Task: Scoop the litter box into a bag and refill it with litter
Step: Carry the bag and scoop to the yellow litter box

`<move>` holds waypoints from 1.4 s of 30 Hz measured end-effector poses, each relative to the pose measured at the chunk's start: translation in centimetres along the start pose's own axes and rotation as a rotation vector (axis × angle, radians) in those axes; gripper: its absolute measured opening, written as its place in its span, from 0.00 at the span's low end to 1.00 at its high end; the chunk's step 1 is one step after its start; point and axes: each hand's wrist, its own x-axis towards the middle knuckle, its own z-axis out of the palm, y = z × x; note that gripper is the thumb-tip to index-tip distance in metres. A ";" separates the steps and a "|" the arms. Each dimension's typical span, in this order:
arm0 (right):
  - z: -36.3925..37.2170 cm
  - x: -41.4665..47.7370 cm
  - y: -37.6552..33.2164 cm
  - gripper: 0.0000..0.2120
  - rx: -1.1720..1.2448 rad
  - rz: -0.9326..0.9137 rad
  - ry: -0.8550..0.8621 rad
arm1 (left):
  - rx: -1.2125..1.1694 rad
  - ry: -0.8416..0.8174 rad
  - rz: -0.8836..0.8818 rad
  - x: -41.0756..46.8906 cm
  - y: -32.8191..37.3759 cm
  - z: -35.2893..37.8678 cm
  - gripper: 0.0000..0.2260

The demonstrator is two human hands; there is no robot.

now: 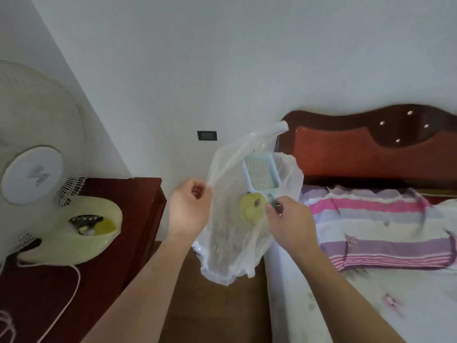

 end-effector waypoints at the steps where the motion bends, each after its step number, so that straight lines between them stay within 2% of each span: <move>1: 0.2 1.5 -0.3 0.10 -0.010 -0.006 -0.011 | 0.005 0.002 -0.009 1.2 0.1 0.6 0.04; 7: 2.7 8.9 -2.3 0.13 -0.035 0.001 -0.075 | 0.044 0.016 -0.027 8.7 -0.4 2.6 0.04; 17: 8.5 19.7 -6.8 0.13 -0.029 0.111 -0.045 | 0.035 -0.008 0.045 22.3 -3.0 4.6 0.05; 23: 10.3 23.8 -7.9 0.13 -0.069 0.149 -0.047 | 0.003 -0.041 0.050 27.4 -3.8 6.0 0.10; 28: 11.8 27.5 -6.8 0.13 -0.059 0.154 -0.080 | 0.000 -0.033 0.032 30.2 -5.0 8.0 0.07; 34: 14.7 31.3 -4.2 0.12 -0.070 0.075 -0.162 | 0.015 0.026 -0.030 31.6 -8.1 11.4 0.08; 42: 22.9 34.8 1.7 0.14 -0.072 0.044 -0.184 | 0.013 0.069 -0.084 32.9 -16.4 16.9 0.08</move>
